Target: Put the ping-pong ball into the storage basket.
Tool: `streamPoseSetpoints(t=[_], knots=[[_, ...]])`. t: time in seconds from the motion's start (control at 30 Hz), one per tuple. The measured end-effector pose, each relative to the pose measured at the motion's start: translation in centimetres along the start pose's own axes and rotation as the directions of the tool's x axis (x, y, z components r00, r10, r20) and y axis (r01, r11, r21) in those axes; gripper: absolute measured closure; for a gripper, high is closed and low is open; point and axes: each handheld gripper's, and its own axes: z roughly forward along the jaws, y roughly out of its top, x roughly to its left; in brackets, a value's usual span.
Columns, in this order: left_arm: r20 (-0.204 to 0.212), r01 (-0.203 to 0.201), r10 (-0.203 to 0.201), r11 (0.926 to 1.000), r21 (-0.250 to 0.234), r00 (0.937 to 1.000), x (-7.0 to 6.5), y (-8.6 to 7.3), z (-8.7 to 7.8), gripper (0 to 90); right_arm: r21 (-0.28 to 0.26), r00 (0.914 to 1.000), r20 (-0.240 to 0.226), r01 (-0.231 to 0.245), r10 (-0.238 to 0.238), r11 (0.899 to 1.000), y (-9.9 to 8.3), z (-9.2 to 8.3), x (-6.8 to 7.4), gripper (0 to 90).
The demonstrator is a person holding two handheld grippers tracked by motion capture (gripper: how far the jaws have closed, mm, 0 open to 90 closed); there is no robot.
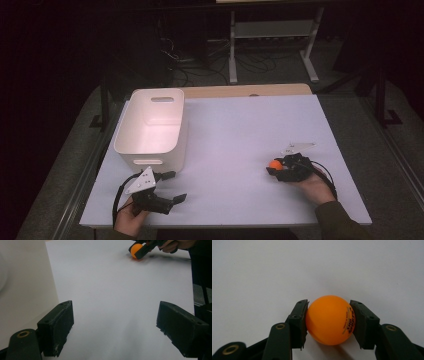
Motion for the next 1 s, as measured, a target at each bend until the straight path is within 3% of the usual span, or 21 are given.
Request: streamPoseSetpoints(t=[1.0], knots=[[-0.003, 0.005, -0.005, 1.0000, 0.003, 1.0000, 0.0, 0.0, 0.0, 14.2, -0.019, 0.9981, -0.060, 0.008, -0.009, 1.000, 1.5, 0.0, 1.2, 49.3]])
